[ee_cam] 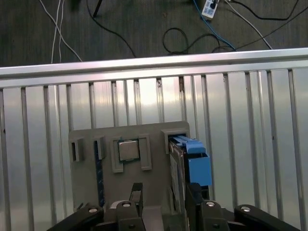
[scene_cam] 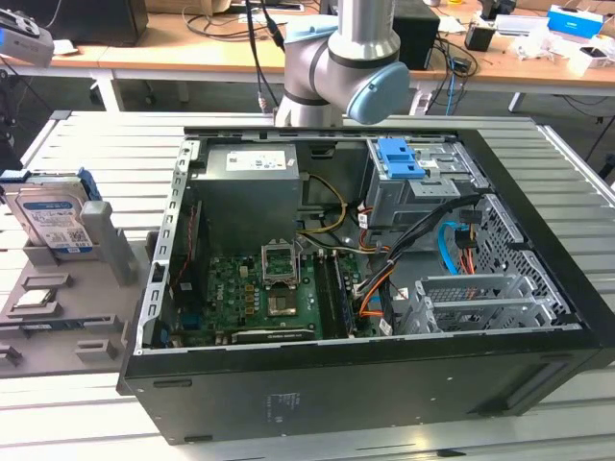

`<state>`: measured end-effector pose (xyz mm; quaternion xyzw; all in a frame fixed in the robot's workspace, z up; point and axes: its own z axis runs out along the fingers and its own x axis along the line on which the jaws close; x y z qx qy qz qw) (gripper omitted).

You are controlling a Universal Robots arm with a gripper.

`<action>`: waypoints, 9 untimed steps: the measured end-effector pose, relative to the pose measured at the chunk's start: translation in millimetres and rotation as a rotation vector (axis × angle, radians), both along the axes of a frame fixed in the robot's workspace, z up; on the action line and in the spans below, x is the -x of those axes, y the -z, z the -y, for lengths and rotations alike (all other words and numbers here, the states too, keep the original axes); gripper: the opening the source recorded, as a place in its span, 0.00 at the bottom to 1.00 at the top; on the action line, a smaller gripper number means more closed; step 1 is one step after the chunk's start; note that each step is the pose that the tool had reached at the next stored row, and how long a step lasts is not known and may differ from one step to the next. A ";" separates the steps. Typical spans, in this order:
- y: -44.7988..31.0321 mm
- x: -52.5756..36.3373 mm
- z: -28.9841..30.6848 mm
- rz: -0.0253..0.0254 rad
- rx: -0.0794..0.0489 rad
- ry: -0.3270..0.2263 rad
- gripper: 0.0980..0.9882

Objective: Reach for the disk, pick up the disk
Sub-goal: 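Pick up the disk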

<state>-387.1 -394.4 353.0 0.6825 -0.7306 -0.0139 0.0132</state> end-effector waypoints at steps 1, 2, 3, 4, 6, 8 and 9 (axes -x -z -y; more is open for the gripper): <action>0.0 0.0 0.0 0.0000 0.000 -0.001 0.43; 0.1 0.0 -0.5 0.0001 0.000 -0.001 0.43; 0.1 0.0 -1.3 0.0001 0.000 -0.001 0.43; 0.1 0.0 -3.0 0.0000 0.000 -0.001 0.43; 0.3 0.0 -7.2 0.0001 -0.001 -0.001 0.43; 0.9 0.0 -10.1 0.0001 -0.004 -0.006 0.43; 1.7 0.0 -11.7 0.0000 -0.008 -0.017 0.43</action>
